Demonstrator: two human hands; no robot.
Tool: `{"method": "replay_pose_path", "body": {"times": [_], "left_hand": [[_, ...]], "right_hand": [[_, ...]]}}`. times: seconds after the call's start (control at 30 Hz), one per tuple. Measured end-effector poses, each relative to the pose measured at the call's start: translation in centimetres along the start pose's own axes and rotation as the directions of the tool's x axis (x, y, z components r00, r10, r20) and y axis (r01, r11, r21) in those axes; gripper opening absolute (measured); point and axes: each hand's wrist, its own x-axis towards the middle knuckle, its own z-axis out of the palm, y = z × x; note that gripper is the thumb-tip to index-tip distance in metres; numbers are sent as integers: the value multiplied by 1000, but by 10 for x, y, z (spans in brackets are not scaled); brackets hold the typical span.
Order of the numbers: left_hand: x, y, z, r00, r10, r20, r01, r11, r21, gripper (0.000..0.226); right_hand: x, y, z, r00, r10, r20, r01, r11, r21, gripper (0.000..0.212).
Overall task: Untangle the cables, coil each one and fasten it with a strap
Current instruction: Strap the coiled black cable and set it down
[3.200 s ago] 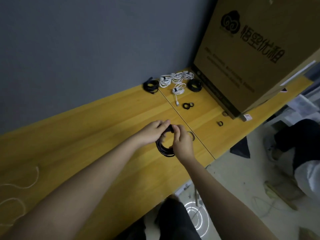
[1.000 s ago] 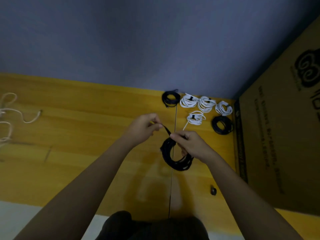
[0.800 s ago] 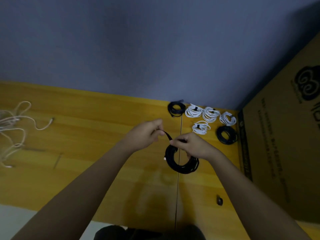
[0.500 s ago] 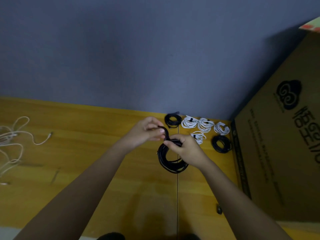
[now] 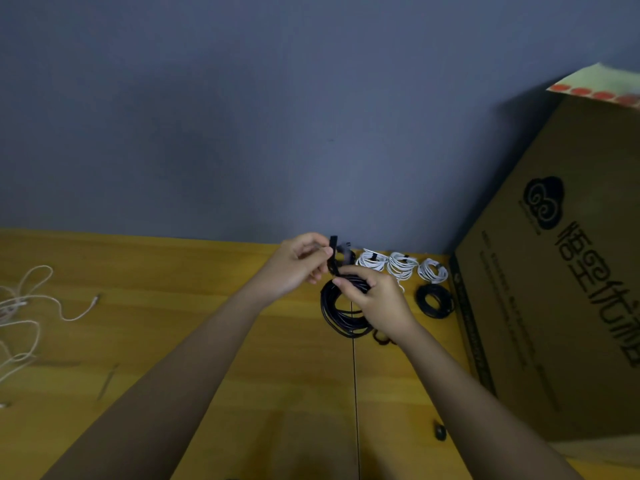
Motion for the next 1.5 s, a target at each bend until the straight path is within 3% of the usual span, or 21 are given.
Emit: {"method": "replay_pose_path", "body": {"times": [0.13,0.27,0.47,0.67,0.87,0.97,1.1,1.2,1.33,1.5], "left_hand": [[3,7,-2,998,-25,-66,17,993,-116,9],[7,10,-4,997,-43,-64,37,995,-89,28],[19,19,-2,994,-49,-99,41,996,-85,14],[26,37,7,995,-66,-80,56,991,-124,16],[33,44,7,996,-47,-73,43,997,-60,20],[35,47,6,999,-44,-32,41,995,-93,20],[35,48,1,998,-48,41,55,981,-187,18],[34,49,-4,988,-71,139,107,956,-273,29],[26,52,-6,972,-44,230,127,923,-362,43],[26,47,-3,985,-68,157,124,917,-380,30]], "right_hand": [[-3,-4,-6,1000,0,-31,0,1000,4,32],[-5,-13,-20,992,-13,-122,32,988,150,8],[4,-43,-49,984,-89,-157,118,975,189,15],[18,-55,-59,992,-21,-127,52,967,251,11],[33,-55,-57,997,30,-76,3,919,395,28],[38,-57,-58,999,27,-37,-10,917,399,17],[42,-58,-59,999,36,29,-44,923,382,19],[43,-59,-59,997,43,62,-63,929,364,25],[44,-61,-58,998,23,62,-42,944,328,19],[37,-64,-53,998,-55,42,41,961,274,10]]}}
